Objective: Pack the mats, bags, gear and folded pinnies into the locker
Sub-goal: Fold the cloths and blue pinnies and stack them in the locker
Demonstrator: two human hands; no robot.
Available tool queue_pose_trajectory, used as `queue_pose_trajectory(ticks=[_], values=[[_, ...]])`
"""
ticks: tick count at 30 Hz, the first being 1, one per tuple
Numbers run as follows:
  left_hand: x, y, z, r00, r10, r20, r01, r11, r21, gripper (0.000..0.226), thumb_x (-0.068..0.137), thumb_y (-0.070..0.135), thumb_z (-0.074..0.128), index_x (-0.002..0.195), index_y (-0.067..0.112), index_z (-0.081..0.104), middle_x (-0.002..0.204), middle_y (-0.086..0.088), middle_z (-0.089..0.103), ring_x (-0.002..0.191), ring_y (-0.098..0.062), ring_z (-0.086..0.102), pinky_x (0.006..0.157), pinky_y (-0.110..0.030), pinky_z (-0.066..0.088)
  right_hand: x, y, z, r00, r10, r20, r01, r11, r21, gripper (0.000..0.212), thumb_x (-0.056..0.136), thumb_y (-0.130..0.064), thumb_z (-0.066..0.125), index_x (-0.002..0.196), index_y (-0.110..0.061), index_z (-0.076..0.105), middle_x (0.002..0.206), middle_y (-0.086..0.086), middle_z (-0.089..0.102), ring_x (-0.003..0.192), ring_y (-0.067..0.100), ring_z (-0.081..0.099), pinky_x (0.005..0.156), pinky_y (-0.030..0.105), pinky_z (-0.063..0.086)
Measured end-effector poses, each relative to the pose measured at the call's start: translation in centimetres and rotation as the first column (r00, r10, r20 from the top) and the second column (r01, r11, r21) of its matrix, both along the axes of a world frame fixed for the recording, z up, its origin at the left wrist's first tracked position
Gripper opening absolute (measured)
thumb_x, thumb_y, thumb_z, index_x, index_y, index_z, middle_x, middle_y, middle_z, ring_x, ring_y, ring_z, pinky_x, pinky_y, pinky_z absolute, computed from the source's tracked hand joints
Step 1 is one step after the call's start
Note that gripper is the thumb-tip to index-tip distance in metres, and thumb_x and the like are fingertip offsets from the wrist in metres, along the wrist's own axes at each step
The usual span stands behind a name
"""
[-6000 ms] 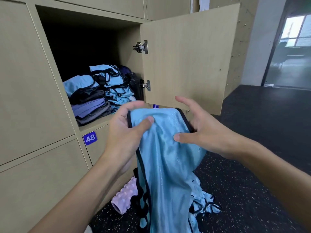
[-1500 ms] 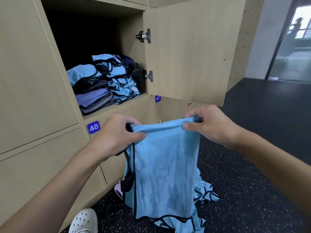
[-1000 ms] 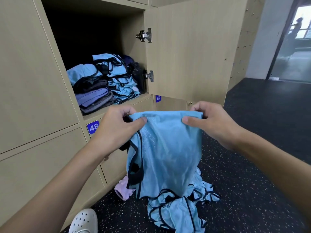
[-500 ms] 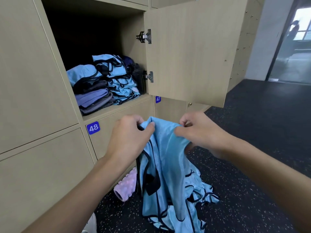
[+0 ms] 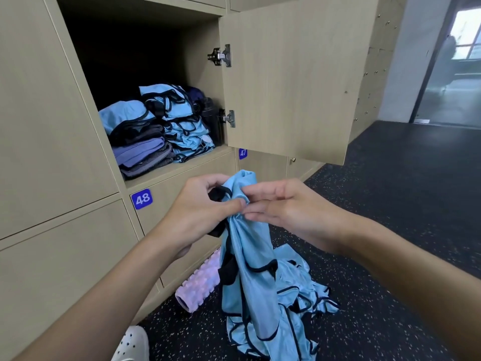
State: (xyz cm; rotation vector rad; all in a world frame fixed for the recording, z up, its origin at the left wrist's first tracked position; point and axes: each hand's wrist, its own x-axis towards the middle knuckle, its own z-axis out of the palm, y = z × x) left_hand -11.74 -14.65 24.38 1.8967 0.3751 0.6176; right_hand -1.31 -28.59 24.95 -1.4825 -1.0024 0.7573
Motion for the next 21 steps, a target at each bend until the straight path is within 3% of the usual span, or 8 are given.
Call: queue_pose_trajectory(ticks=[2,4,6,8,11,14,17,21], values=[[0.0,0.0,0.2,1.0,0.026,0.002,-0.026,0.999,-0.028,0.013,0.087,0.004,0.071,0.094,0.014,0.074,0.061,0.011,0.063,0.049,-0.001,0.052,0.045,-0.014,0.039,-0.2,-0.2,0.4,1.0,0.002,0.015,-0.002,1.0,0.021,0.043,0.093,0.017,0.044,0.103,-0.018,0.068,0.104,0.003,0.073,0.103,0.011,0.069,0.097,0.019,0.05],[0.1,0.0,0.4,0.999,0.043,0.006,-0.042,0.995,-0.087,0.013,0.089,0.003,0.067,0.093,0.013,0.074,0.058,0.008,0.06,0.044,-0.005,0.048,0.04,-0.018,0.036,-0.2,-0.1,0.3,0.995,-0.055,0.089,0.052,0.998,0.03,0.041,0.093,0.014,0.047,0.1,-0.018,0.07,0.096,-0.001,0.073,0.093,0.007,0.068,0.093,0.018,0.051],[0.1,0.0,0.6,0.998,0.055,0.031,-0.048,0.983,-0.177,0.014,0.09,0.002,0.065,0.09,0.013,0.074,0.058,0.001,0.059,0.041,-0.01,0.045,0.039,-0.018,0.031,0.1,0.1,0.1,0.96,-0.209,0.188,0.197,0.977,0.08,0.033,0.092,0.008,0.055,0.108,-0.018,0.066,0.1,0.003,0.067,0.092,0.009,0.062,0.087,0.02,0.051],[0.0,0.1,1.1,0.997,0.047,0.06,-0.03,0.965,-0.26,0.015,0.091,0.001,0.062,0.091,0.012,0.073,0.063,-0.005,0.06,0.04,-0.011,0.044,0.04,-0.017,0.029,0.7,0.1,-0.2,0.946,-0.28,0.161,0.266,0.958,0.106,0.047,0.087,-0.002,0.068,0.122,-0.027,0.051,0.114,0.003,0.063,0.103,0.011,0.061,0.09,0.025,0.049],[-0.4,0.4,1.9,0.995,0.017,0.101,0.021,0.931,-0.364,0.02,0.093,0.002,0.057,0.098,0.011,0.074,0.076,-0.008,0.067,0.051,-0.012,0.053,0.044,-0.017,0.035,1.1,-0.3,-0.5,0.994,-0.106,0.024,0.105,0.994,0.023,0.085,0.081,-0.011,0.078,0.138,-0.045,0.025,0.118,0.003,0.068,0.108,0.013,0.067,0.094,0.032,0.052],[-0.2,0.3,2.1,0.986,0.065,0.156,0.021,0.871,-0.492,0.025,0.093,0.005,0.06,0.116,0.011,0.067,0.085,-0.006,0.072,0.069,-0.016,0.064,0.055,-0.023,0.05,0.8,-0.3,-0.9,0.997,-0.06,0.048,0.062,0.997,-0.042,0.088,0.079,-0.006,0.08,0.142,-0.039,0.028,0.111,0.012,0.071,0.098,0.026,0.072,0.091,0.05,0.055],[0.2,-0.7,1.2,0.966,0.09,0.241,0.091,0.755,-0.65,0.063,0.083,0.018,0.077,0.136,0.011,0.044,0.095,-0.006,0.075,0.078,-0.018,0.072,0.063,-0.032,0.06,0.6,0.2,-0.7,0.977,-0.214,0.007,0.213,0.975,0.055,0.077,0.08,-0.001,0.077,0.136,-0.033,0.036,0.099,0.013,0.072,0.085,0.028,0.073,0.086,0.051,0.057],[-0.1,-3.1,-0.6,0.982,-0.105,0.159,0.174,0.835,-0.521,0.102,0.067,0.023,0.089,0.146,0.042,0.027,0.112,0.003,0.075,0.098,-0.023,0.074,0.083,-0.042,0.06,0.8,0.3,0.2,0.913,-0.398,-0.092,0.408,0.897,0.169,0.072,0.082,-0.005,0.076,0.132,-0.038,0.036,0.097,0.013,0.068,0.074,0.023,0.073,0.07,0.042,0.062]])
